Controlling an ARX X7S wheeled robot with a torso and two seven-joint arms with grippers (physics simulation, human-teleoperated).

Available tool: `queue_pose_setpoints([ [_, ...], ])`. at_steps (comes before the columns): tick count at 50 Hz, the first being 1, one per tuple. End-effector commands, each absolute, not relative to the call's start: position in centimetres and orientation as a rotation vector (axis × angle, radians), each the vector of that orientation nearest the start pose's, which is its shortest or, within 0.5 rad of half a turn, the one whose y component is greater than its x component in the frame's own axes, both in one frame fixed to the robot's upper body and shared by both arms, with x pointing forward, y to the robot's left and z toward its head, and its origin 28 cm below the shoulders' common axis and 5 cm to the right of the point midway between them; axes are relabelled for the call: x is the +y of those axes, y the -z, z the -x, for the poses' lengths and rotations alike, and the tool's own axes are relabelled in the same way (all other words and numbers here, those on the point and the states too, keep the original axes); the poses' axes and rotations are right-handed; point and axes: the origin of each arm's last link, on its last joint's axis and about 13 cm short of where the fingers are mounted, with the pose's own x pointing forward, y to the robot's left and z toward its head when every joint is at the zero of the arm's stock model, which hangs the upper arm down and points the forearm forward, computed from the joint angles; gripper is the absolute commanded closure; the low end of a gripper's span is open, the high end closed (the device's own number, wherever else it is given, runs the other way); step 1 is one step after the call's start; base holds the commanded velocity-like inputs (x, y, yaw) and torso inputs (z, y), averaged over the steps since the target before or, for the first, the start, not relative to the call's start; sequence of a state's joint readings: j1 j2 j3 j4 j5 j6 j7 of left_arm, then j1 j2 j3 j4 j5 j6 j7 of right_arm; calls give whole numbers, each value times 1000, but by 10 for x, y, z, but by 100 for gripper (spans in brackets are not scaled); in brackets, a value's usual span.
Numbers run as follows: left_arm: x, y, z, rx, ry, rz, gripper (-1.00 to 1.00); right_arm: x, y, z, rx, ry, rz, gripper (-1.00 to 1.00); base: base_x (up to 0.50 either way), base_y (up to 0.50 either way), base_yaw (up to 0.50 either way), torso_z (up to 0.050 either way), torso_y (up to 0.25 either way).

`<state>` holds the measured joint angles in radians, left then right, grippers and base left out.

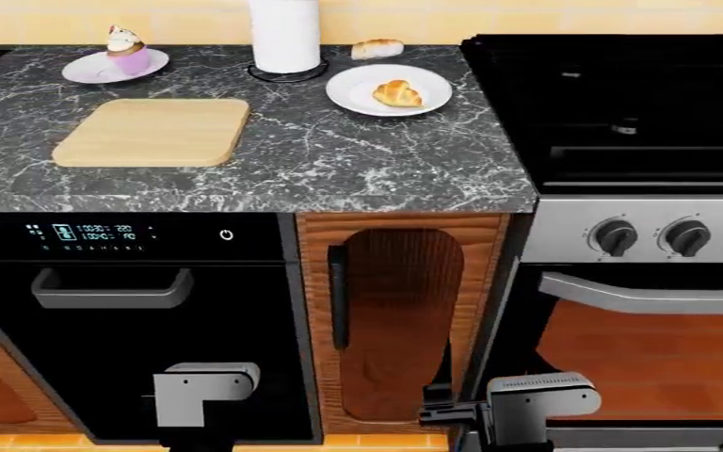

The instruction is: From the different types of pastries on the counter, select a croissant and place it on the cutting board. Then retrieve a jar of jam from the cabinet and place it alongside the croissant on the cutting board.

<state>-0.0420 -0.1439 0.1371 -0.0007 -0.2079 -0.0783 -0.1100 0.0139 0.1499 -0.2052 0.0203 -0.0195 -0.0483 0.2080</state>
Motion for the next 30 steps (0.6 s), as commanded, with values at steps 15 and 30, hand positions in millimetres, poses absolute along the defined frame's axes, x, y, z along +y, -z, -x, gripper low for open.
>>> queue_pose_setpoints([
  [15,210,-11,-221,85,31,43,-100,-95,-11,-211,-60,27,175,-100,59,500,0,0,0],
  [30,209,-7,-223,89,48,50,-100,-98,-10,-214,-31,64,145,-100,155,452,0,8,0],
])
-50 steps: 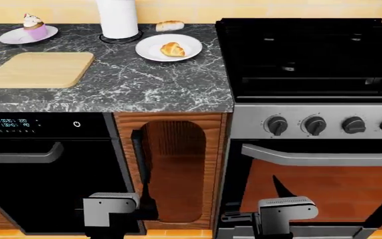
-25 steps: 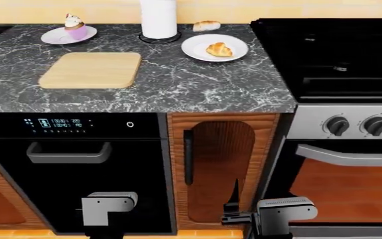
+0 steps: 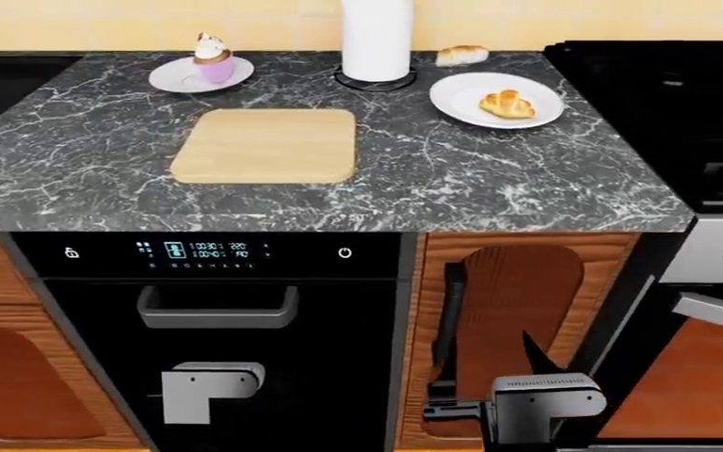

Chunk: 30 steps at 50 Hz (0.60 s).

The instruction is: From the different types of pastries on the counter, select a croissant and place it on the cutting board. Then retrieve a jar of jam from the cabinet and place it alongside the croissant on the cutting board.

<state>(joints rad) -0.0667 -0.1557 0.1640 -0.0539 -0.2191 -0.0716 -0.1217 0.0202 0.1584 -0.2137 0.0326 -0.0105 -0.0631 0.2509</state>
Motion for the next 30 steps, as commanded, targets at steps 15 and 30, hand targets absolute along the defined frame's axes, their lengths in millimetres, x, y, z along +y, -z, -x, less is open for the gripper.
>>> queue_pose_setpoints([
  [15,223,-92,-280,103,91,-2,-100,-119,-89,-256,96,47,189,-100,0,0,0,50,0],
  [30,221,-228,-303,-37,74,-84,-100,-125,-225,-269,46,60,213,-100,0,0,0,50,0],
])
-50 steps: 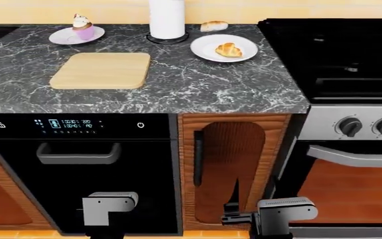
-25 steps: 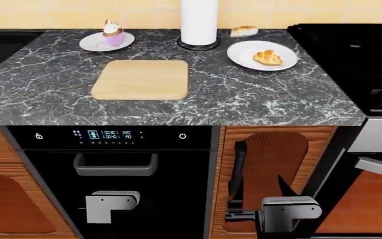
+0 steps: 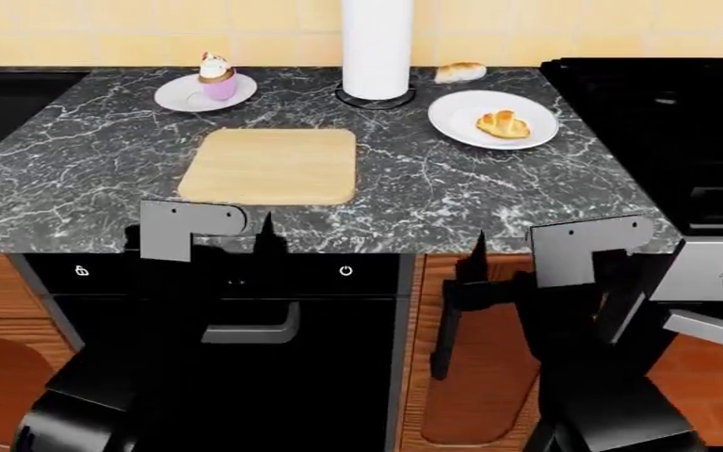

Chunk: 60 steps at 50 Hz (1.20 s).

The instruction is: From the different types of pastries on the counter, select a croissant and place it on the cutting board. Then retrieve a jar of jam from the cabinet and place it alongside the croissant on the cutting board.

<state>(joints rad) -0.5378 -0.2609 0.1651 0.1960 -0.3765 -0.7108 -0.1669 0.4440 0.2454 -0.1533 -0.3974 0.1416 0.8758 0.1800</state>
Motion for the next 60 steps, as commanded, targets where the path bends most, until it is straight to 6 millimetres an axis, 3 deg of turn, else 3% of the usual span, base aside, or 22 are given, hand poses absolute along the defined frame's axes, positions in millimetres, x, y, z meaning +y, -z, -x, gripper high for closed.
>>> queue_pose_setpoints([
  [1,220,-234,-302,-44,74,-84,-100,-128,-235,-270,39,79,223,-100,0,0,0,50,0],
  [6,216,-260,-310,-98,33,-109,-100,-133,-281,-267,-29,119,264,-100,0,0,0,50,0],
  [11,213,-279,-323,-93,-4,-108,-100,-136,-299,-274,-55,156,314,-100,91,0,0,30,0],
  [25,227,-308,-330,-123,-88,-64,-100,-137,-299,-281,-43,144,400,-100,500,1,0,0,0],
  [54,232,-308,-335,-121,-76,-49,-100,-153,-294,-296,-14,208,468,-100,500,1,0,0,1],
  [60,230,-311,-332,-130,-65,-51,-100,-157,-296,-297,86,190,478,-100,167,15,0,0,2],
])
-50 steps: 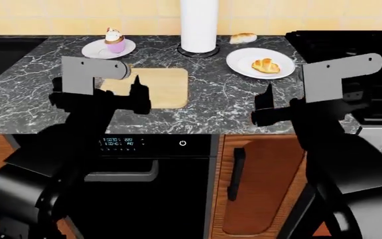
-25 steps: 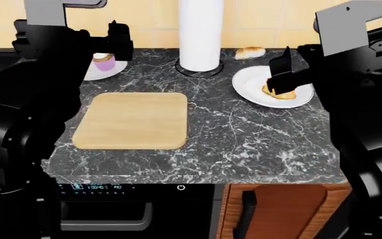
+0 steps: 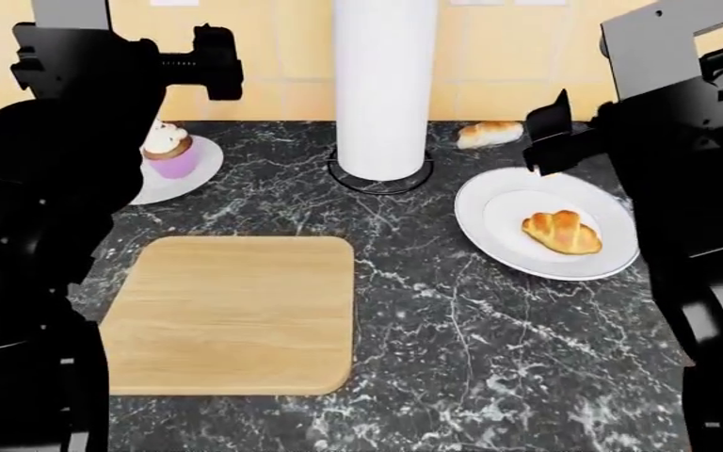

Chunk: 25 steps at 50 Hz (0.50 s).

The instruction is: From the different types of pastries on the counter, select a croissant and place it on the cutting board. Then retrieve a jar of jam from the cabinet and place it alongside the croissant on the cutting board.

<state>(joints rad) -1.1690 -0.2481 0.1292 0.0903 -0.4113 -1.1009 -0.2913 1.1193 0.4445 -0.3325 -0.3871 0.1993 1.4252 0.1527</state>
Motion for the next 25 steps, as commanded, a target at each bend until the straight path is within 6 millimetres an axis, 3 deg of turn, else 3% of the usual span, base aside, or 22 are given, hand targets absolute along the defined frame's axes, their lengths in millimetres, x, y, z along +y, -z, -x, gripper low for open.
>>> queue_pose_setpoints([
  [1,229,-310,-331,-131,-64,-55,-100,-159,-297,-297,103,207,482,-100,0,0,0,0,0],
  [10,229,-312,-329,-140,-71,-75,-100,-167,-297,-321,275,197,530,-100,0,0,0,0,0],
  [17,230,-309,-333,-152,-104,-87,-100,-174,-301,-351,389,41,347,-100,0,0,0,0,0],
  [25,230,-308,-337,-118,-79,-74,-100,-184,-294,-364,574,-120,202,-100,0,0,0,0,0],
])
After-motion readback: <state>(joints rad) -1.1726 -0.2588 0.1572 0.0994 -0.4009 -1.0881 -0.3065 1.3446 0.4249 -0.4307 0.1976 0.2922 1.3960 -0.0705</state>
